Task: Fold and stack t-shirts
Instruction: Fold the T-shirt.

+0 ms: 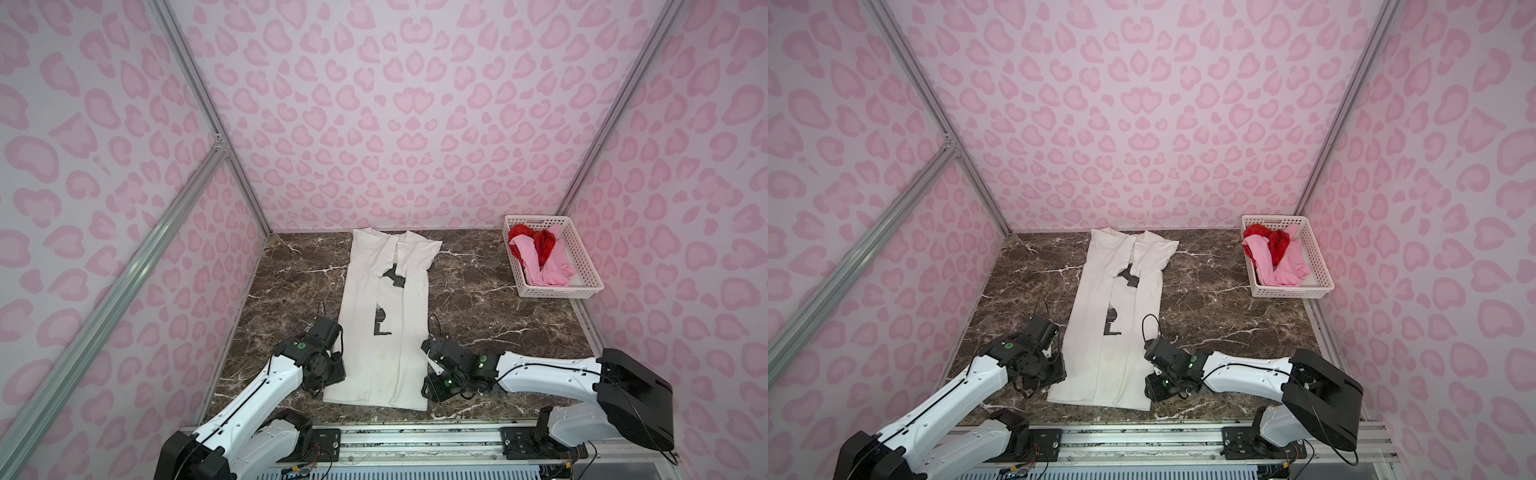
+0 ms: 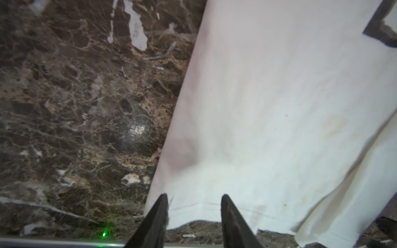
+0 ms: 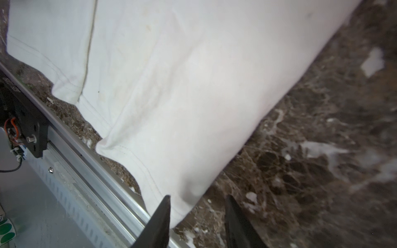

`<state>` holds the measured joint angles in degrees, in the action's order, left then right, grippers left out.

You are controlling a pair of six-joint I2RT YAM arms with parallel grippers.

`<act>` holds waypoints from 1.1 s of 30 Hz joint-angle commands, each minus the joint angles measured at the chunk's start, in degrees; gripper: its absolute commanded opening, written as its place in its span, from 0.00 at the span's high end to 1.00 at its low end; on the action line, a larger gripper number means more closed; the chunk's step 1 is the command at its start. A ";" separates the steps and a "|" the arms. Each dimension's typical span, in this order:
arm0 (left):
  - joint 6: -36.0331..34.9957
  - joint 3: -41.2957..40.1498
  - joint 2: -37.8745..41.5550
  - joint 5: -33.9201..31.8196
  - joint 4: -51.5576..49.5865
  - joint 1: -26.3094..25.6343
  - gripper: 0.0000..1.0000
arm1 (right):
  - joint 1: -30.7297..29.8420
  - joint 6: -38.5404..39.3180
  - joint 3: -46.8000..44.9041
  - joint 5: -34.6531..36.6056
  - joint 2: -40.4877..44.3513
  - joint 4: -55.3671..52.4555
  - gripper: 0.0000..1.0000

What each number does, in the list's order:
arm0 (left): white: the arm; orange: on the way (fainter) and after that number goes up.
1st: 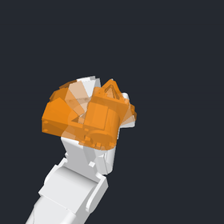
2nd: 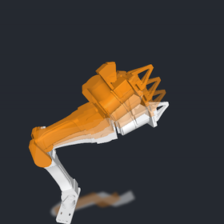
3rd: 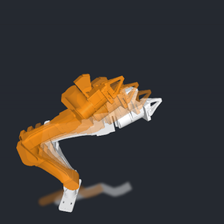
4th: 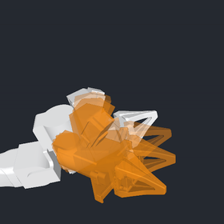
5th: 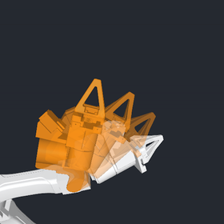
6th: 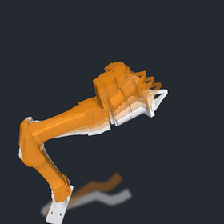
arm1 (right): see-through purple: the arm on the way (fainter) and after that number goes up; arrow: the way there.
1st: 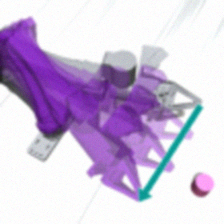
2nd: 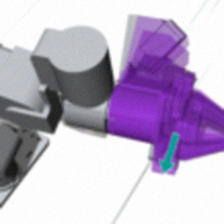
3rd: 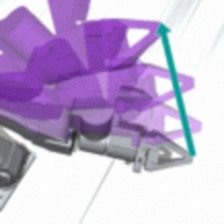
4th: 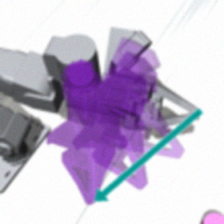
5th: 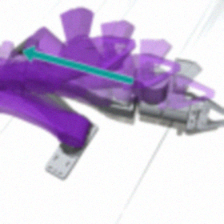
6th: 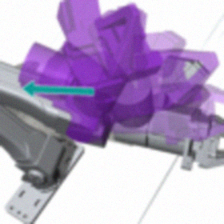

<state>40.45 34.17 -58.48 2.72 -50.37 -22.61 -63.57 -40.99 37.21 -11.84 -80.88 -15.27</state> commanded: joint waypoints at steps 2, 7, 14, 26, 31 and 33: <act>-2.23 0.87 -4.53 1.87 -1.02 -0.04 0.57 | 0.10 2.09 1.09 -0.63 -0.65 -0.64 0.57; -3.53 1.07 -11.38 2.15 0.66 0.02 0.58 | 0.46 2.50 1.95 -1.15 -2.31 -0.38 0.57; -3.69 1.21 -13.82 0.59 1.62 0.04 0.59 | 1.16 2.93 1.98 -2.27 -4.41 1.23 0.56; -3.53 -1.30 -13.17 5.37 4.57 0.20 0.96 | 1.61 3.29 2.95 -4.59 -9.56 3.90 0.81; -3.16 3.86 -9.52 6.33 1.42 0.15 0.96 | 1.61 3.20 4.28 -2.37 -5.96 -0.72 0.97; -2.57 6.41 -7.82 7.32 0.23 0.02 0.96 | 1.61 2.95 4.86 -1.45 -3.63 -2.85 1.00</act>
<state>37.34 38.30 -67.72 8.36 -48.03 -22.48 -61.93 -37.82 41.28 -15.35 -86.56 -13.08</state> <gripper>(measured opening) 0.052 0.056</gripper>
